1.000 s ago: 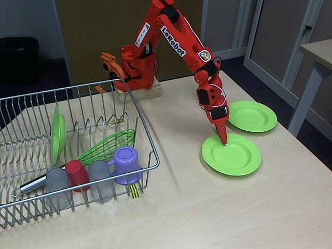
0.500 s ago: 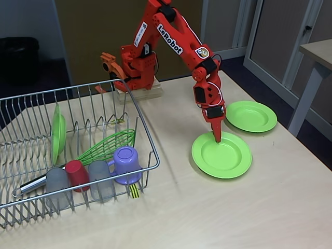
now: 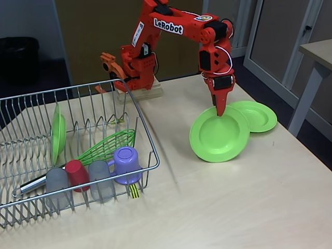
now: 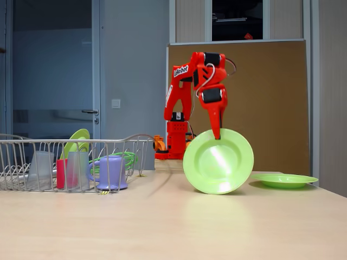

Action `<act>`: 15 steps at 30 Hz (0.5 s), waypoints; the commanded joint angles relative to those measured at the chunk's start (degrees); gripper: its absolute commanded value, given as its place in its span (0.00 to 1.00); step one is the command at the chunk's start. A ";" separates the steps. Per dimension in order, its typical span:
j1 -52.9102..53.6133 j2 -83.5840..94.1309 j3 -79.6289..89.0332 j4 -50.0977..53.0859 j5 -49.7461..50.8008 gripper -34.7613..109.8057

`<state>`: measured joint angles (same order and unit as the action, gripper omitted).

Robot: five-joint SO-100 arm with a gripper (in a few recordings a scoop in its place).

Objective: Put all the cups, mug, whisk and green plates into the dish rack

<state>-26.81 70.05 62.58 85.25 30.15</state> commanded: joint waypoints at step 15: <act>7.82 -0.62 -42.45 19.86 -12.57 0.24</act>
<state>-19.86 65.83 24.17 104.50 19.42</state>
